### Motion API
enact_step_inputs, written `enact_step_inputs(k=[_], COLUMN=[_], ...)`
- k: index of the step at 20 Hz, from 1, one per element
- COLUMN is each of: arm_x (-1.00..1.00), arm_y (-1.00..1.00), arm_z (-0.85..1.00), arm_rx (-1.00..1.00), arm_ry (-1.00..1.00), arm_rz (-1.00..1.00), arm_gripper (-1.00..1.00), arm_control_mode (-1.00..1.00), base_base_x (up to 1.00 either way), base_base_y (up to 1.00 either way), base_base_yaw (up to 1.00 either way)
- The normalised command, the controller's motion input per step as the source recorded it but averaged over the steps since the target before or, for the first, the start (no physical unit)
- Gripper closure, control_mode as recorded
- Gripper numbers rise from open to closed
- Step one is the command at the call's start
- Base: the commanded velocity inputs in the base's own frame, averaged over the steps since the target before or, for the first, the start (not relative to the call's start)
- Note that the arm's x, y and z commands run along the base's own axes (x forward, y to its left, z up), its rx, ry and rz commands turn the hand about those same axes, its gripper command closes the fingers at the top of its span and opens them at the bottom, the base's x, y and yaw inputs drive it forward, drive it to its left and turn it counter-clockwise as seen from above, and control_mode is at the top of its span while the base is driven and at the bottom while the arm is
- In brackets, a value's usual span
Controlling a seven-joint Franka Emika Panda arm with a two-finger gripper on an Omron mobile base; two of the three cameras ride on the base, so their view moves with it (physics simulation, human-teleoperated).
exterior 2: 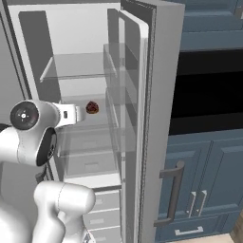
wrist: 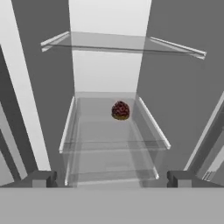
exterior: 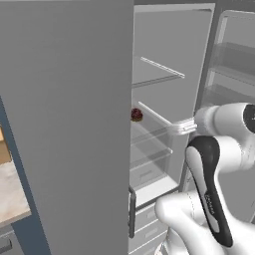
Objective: Take the donut and cake from the fridge and place them on the empty tray on the dining counter.
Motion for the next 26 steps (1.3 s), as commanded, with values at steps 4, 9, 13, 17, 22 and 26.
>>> enact_step_inputs(k=[4, 9, 13, 17, 22, 26], arm_x=[0.51, 0.57, 0.54, 0.46, 0.47, 0.48], arm_y=[0.00, 0.01, 0.04, 0.00, 0.00, 0.04], arm_z=[-0.22, -0.07, -0.13, -0.12, -0.14, -0.09], arm_rx=[-0.02, 0.00, 0.00, 0.00, 0.00, 0.00], arm_ry=[0.00, 0.05, 0.00, 0.00, 0.00, 0.00], arm_rz=[0.00, -0.01, -0.01, 0.00, 0.00, 0.00], arm_gripper=[-1.00, -1.00, -1.00, -1.00, -1.00, -1.00], arm_control_mode=[-1.00, -1.00, -1.00, -1.00, -1.00, -1.00], base_base_x=[0.00, 0.00, 0.00, 0.00, 0.00, 0.00], base_base_y=[0.00, 0.00, 0.00, 0.00, 0.00, 0.00], base_base_yaw=[0.00, 0.00, 0.00, 0.00, 0.00, 0.00])
